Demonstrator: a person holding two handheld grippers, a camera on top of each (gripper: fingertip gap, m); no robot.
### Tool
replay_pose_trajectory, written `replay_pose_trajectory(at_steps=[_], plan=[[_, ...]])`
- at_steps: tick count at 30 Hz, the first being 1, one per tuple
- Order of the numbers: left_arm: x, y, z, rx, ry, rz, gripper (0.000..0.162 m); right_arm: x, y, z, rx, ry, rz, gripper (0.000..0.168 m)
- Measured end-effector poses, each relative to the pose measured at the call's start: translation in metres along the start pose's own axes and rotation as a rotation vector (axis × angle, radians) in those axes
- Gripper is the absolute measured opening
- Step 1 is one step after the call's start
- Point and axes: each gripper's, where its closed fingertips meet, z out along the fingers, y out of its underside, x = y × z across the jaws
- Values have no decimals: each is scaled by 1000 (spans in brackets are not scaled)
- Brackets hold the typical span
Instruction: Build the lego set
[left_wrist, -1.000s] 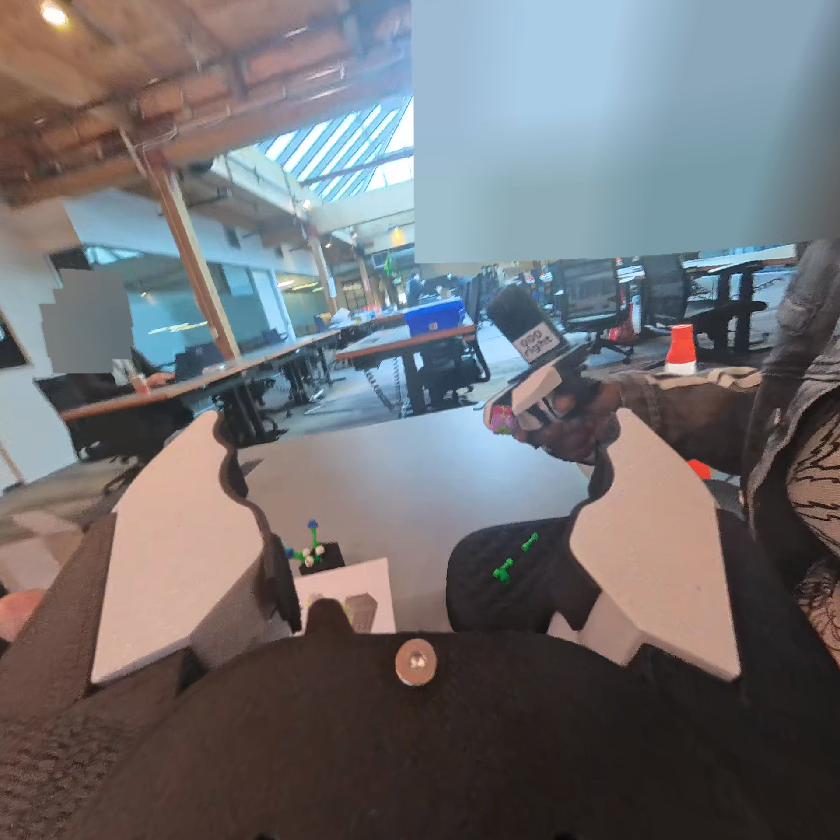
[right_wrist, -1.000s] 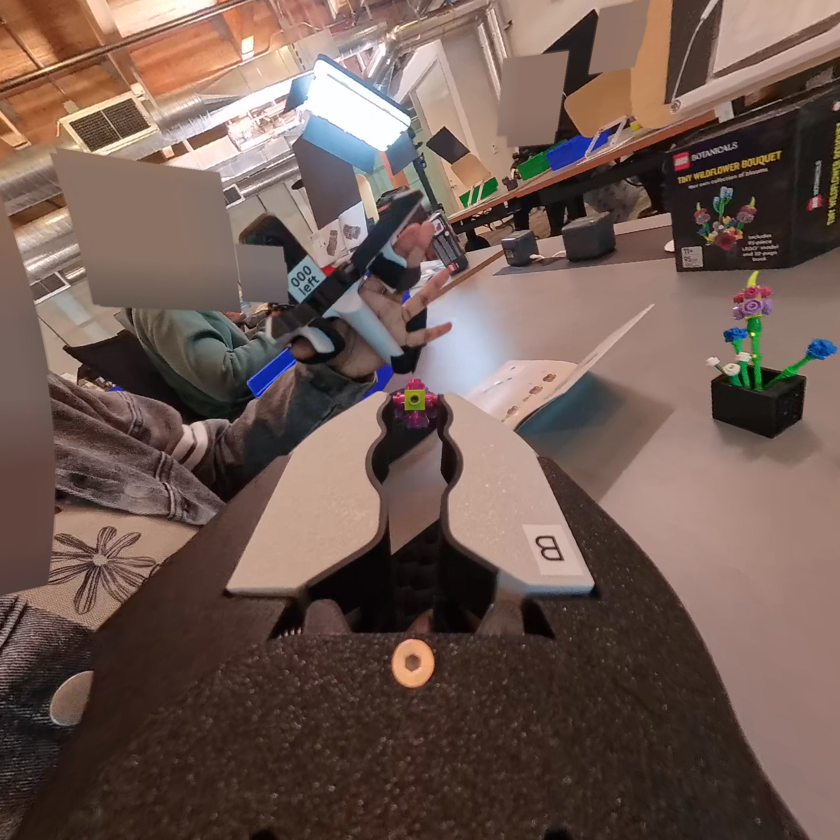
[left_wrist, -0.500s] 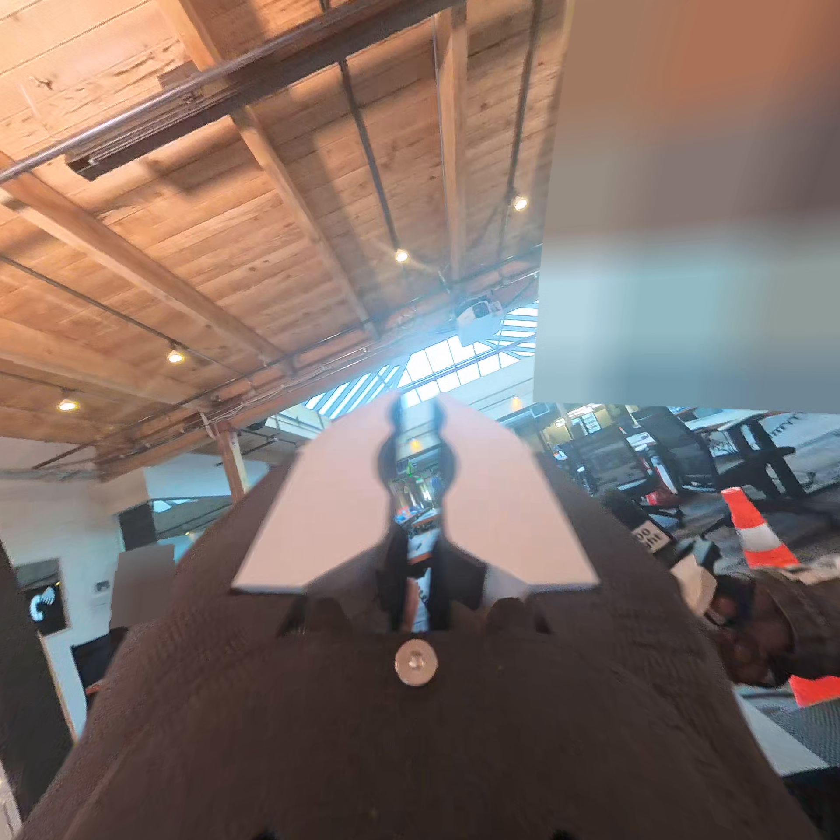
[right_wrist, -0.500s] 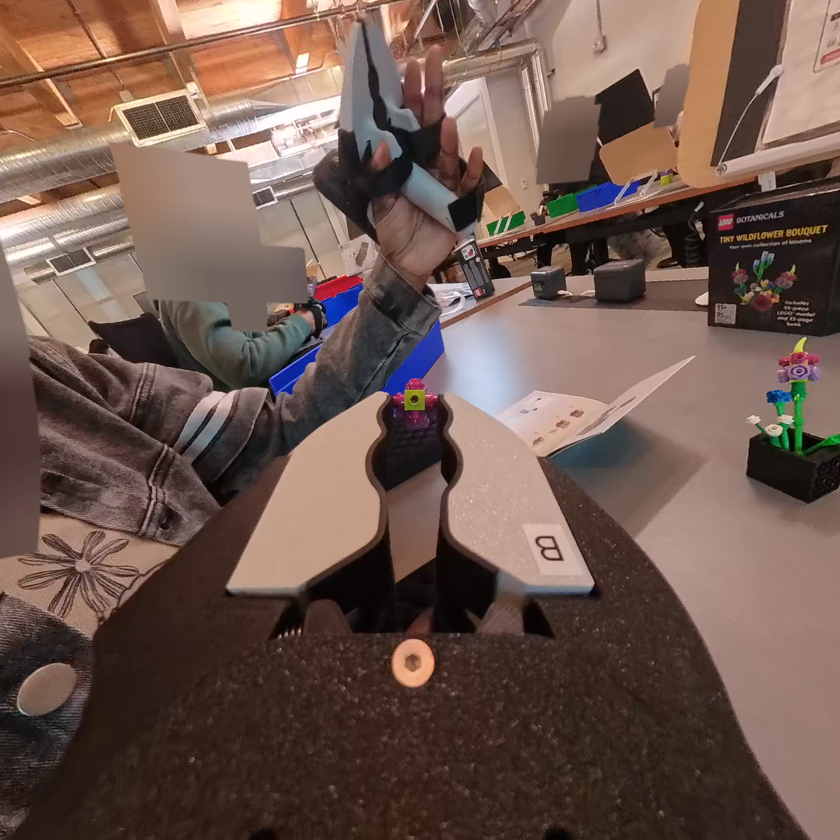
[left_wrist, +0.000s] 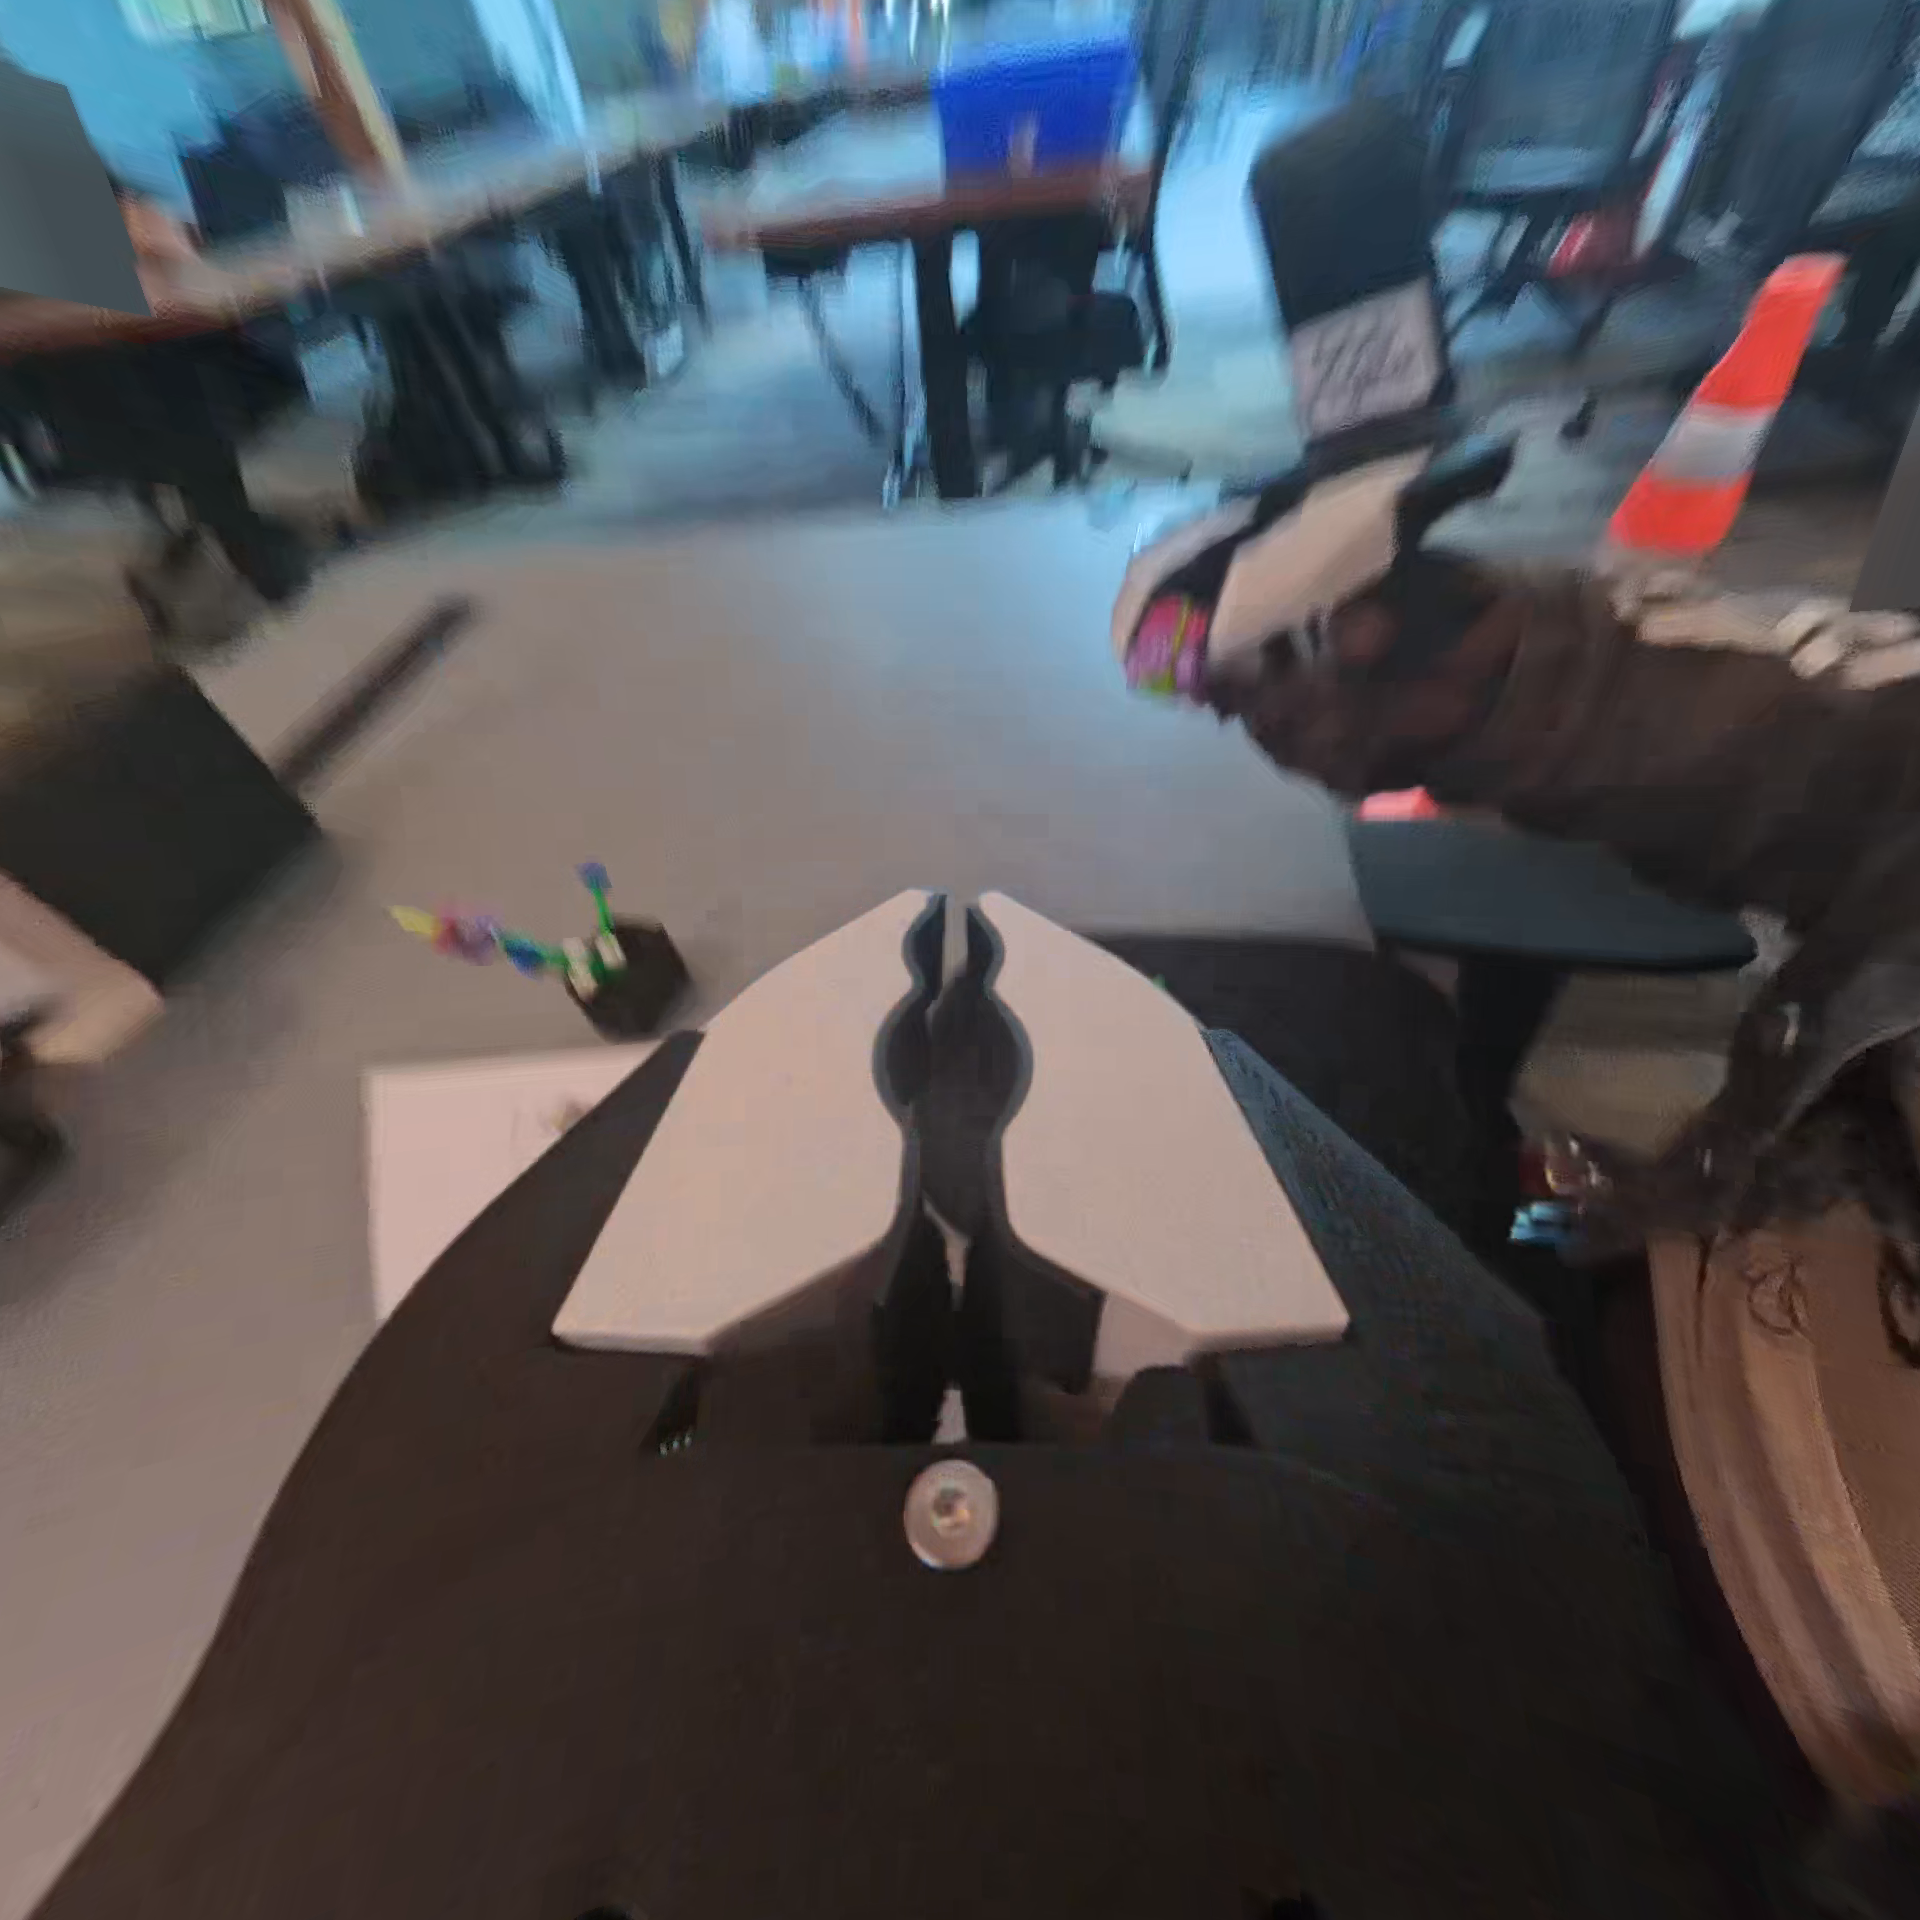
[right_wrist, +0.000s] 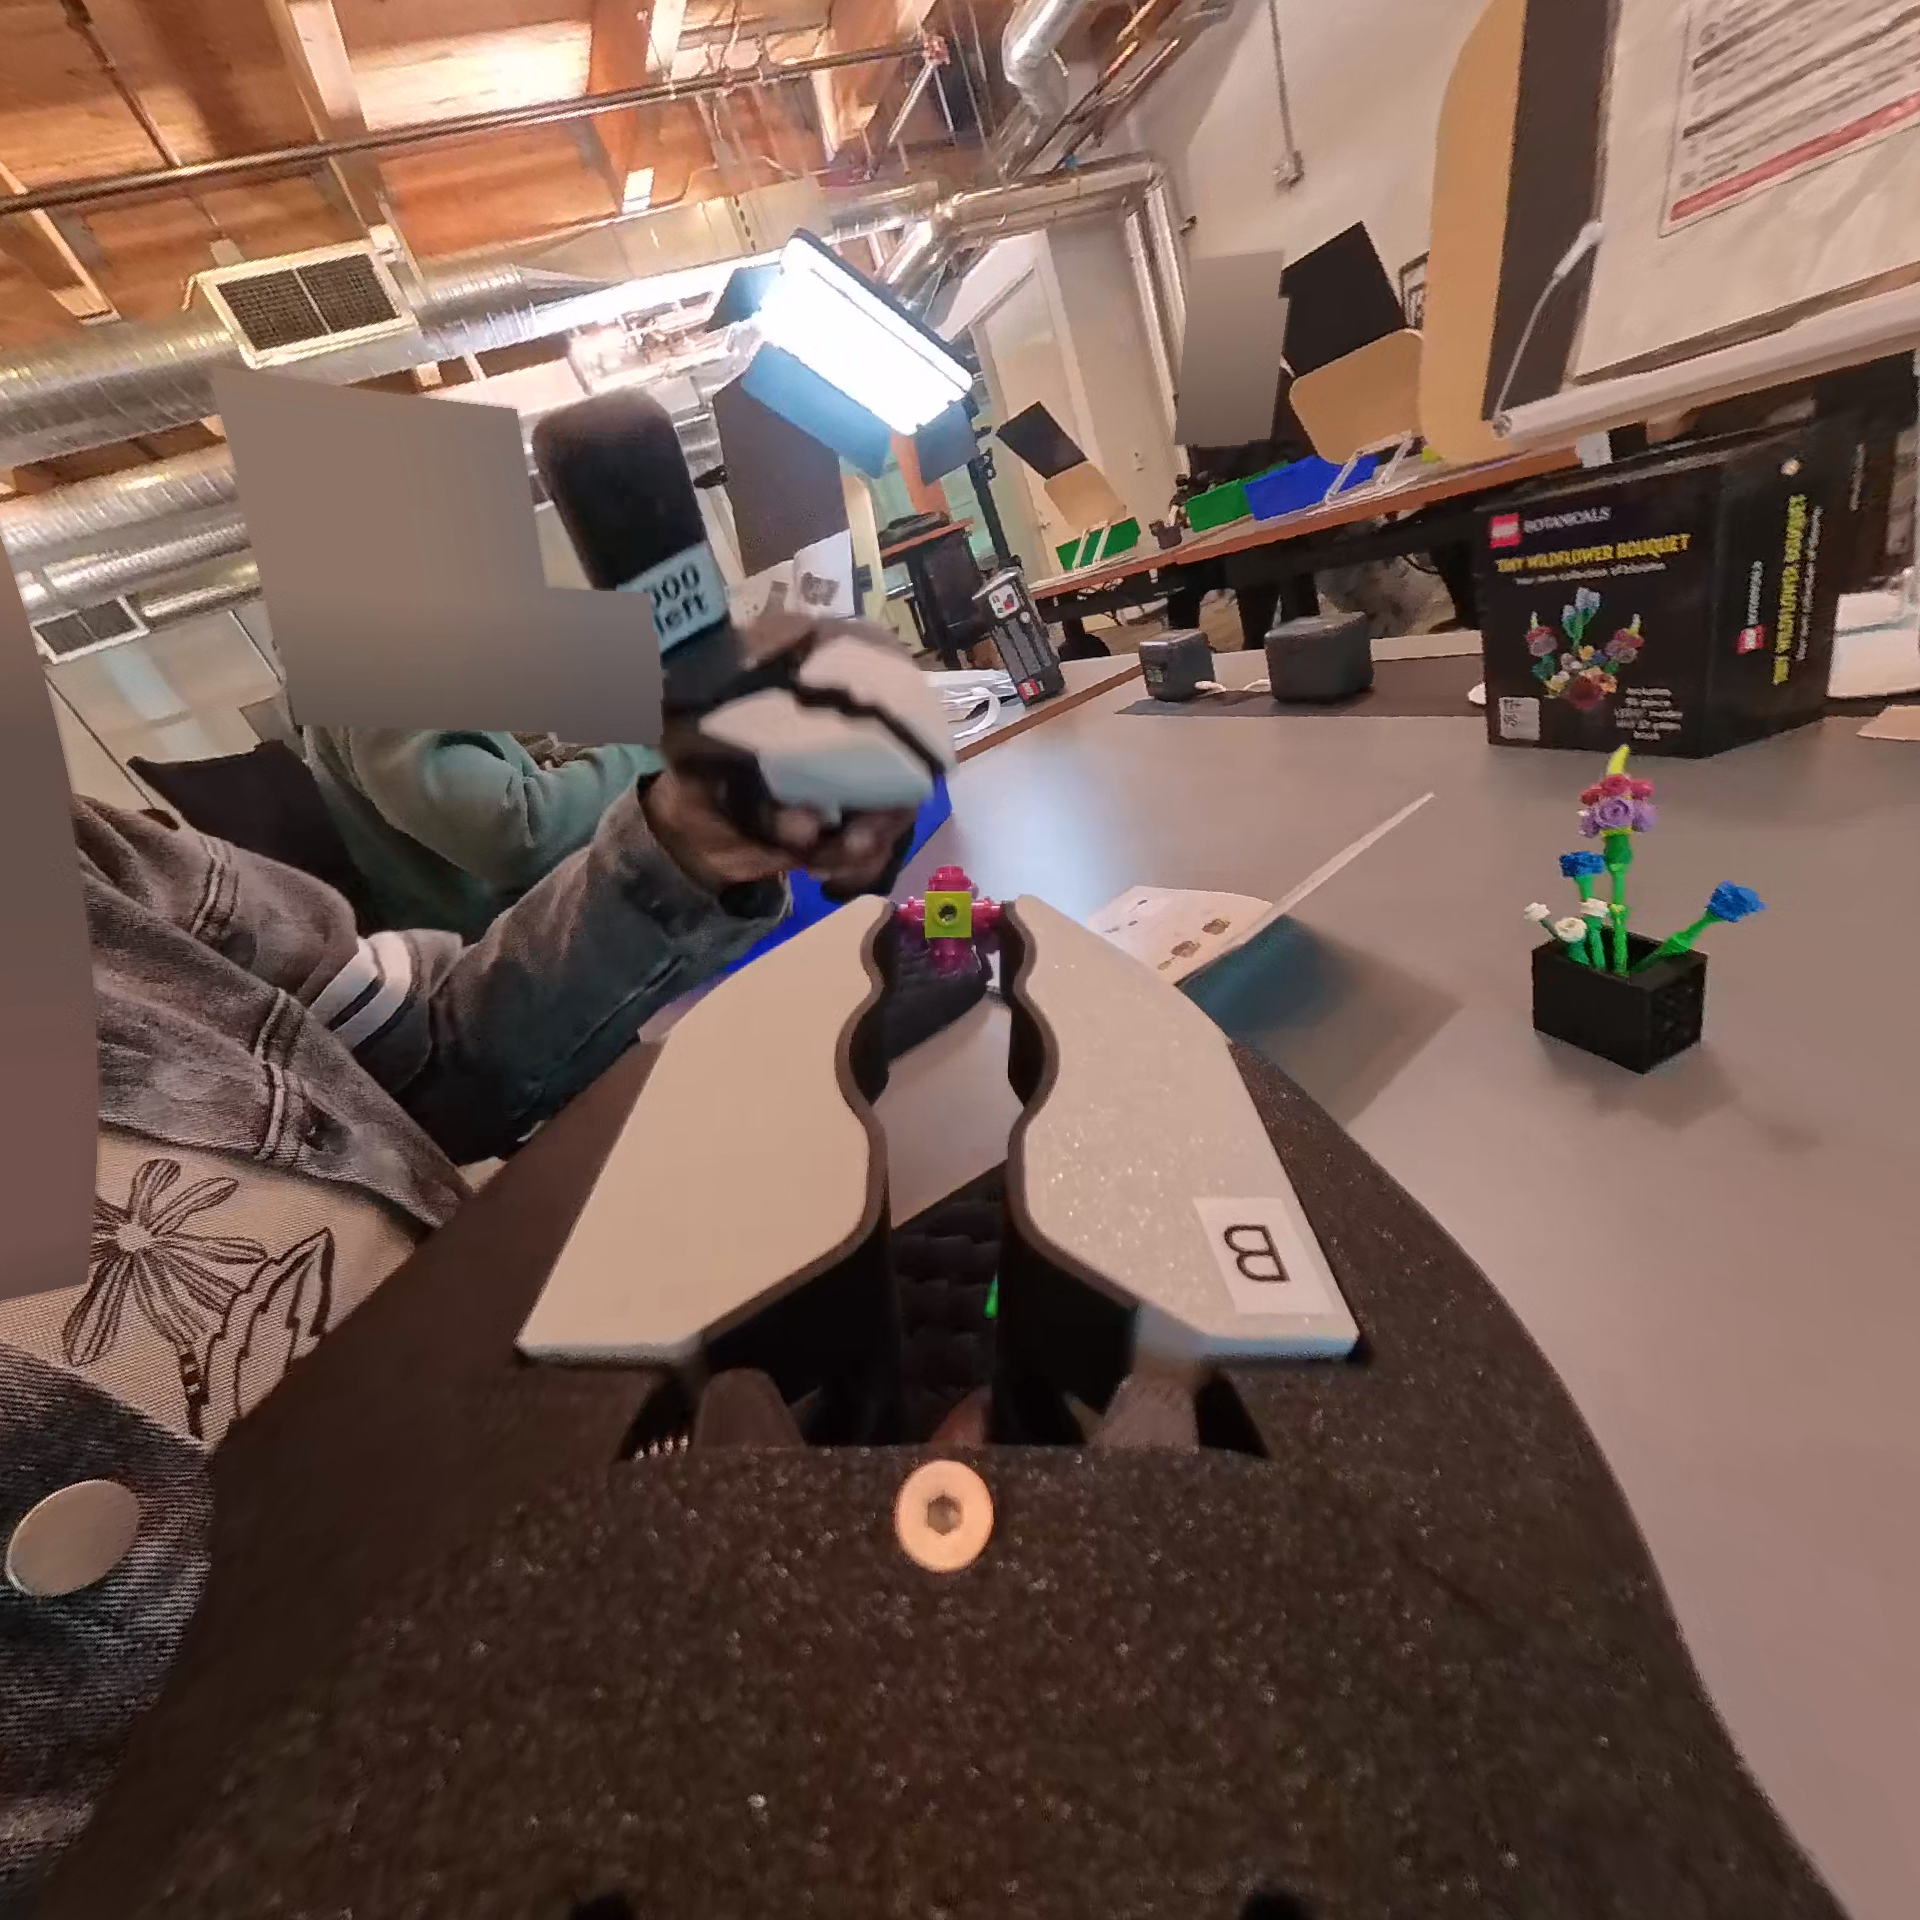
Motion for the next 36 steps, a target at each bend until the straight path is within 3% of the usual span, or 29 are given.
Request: replay_pose_trajectory(at_steps=[4, 10, 36], plan=[[23, 58, 32, -267, 93, -123, 18, 10, 12, -3, -7, 2, 52, 18], [31, 87, 51, -416, 100, -117, 23, 21, 20, -8, -8, 13, 71, 18], [34, 99, 58, -357, 79, -162, 15, 41, 25, -19, 60, 13, 163, 18]])
